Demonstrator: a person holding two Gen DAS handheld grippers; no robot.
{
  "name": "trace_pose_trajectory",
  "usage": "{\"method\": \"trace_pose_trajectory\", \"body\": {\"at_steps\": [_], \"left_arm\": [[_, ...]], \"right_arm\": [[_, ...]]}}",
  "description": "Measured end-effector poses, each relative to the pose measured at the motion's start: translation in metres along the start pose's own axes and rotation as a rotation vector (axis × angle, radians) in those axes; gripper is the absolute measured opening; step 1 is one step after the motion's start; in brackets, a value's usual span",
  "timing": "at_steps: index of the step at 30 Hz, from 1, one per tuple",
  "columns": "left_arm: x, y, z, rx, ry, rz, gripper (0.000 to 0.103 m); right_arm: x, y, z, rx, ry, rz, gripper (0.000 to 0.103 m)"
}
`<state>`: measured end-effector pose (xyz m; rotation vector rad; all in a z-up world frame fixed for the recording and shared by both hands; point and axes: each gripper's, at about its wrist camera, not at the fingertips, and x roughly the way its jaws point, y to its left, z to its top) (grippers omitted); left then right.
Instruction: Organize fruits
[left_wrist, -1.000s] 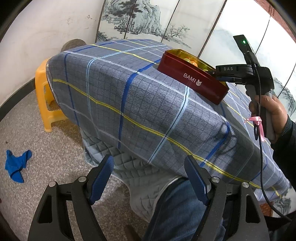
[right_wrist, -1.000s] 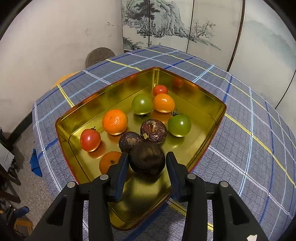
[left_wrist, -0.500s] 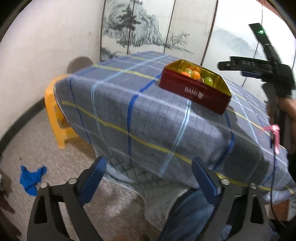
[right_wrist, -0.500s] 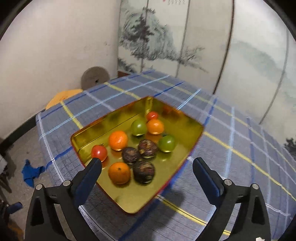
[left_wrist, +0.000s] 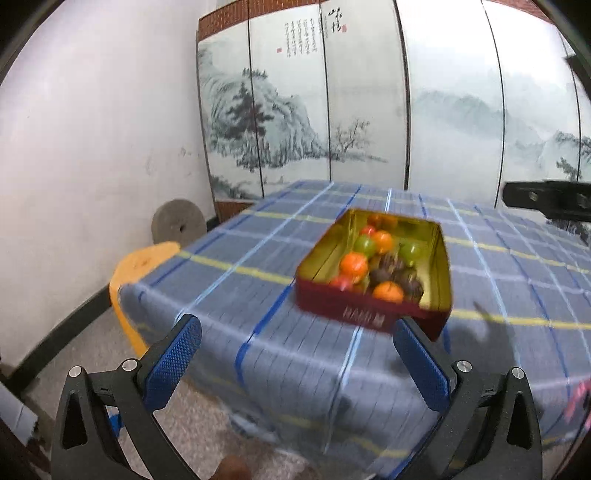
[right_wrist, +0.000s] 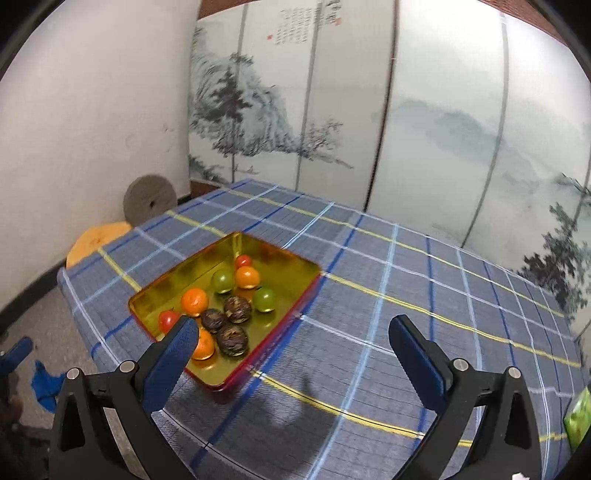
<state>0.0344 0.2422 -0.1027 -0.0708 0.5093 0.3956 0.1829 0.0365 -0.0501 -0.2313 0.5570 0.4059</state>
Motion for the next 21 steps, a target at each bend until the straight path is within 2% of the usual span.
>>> {"method": "trace_pose_trajectory", "body": {"at_steps": [5,14,21], "left_arm": [[0.01,-0.018,0.017,-0.023,0.015,0.007,0.103],[0.014,-0.045,0.026,-0.028,0.044,-0.084,0.103],[0.008,-0.056,0.027,-0.014,0.022,-0.071,0.103]], "right_arm": [[-0.019,-0.021,0.004,0.044,-0.042,-0.028,0.102],[-0.03,-0.05,-0.005,0.102,-0.049,-0.033,0.102],[-0.031,-0.055,-0.007,0.112,-0.052,-0.029,0.102]]}}
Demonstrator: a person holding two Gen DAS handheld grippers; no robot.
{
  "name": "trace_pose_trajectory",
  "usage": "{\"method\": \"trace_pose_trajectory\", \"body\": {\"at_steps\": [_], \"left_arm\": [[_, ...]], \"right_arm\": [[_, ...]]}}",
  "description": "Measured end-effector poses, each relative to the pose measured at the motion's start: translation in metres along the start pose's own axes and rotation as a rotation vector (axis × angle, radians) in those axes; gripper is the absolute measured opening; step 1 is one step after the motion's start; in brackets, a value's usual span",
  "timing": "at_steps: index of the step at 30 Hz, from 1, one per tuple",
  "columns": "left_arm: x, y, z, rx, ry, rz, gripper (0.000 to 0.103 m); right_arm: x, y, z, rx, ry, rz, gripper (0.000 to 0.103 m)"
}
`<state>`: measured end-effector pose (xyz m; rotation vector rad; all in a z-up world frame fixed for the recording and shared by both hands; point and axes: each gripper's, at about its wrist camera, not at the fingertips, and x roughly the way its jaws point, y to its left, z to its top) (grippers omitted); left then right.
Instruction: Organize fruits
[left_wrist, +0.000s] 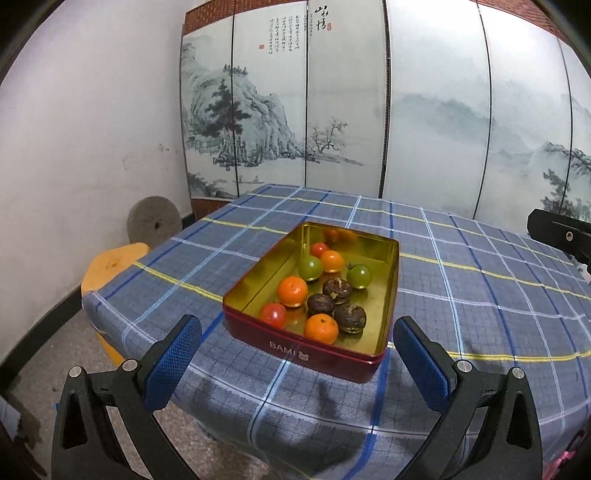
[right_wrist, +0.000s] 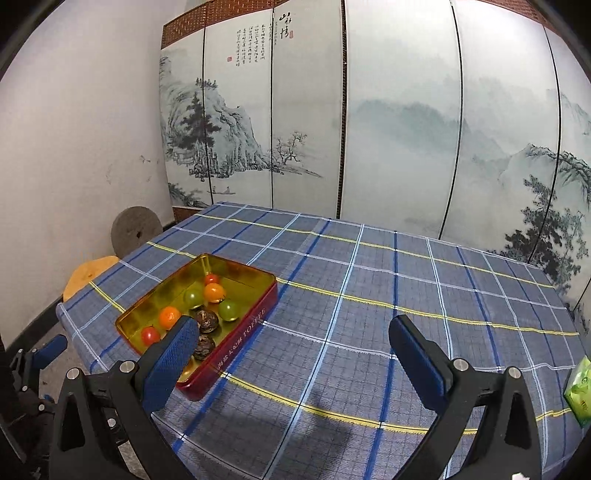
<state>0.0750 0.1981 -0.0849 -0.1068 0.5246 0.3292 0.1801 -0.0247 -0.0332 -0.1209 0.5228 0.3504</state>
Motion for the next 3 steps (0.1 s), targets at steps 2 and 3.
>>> {"method": "trace_pose_trajectory", "body": {"at_steps": [2,3], "left_arm": [[0.0,-0.0016,-0.0001,0.003,-0.001,0.003,0.103],[-0.0002,-0.0016,0.0,0.0,-0.001,0.002,0.103]], "right_arm": [[-0.0005,-0.0005,-0.0008,0.0,0.002,0.0,0.102],[0.0003,-0.0008,-0.0014,0.0,0.004,-0.001,0.102]]}}
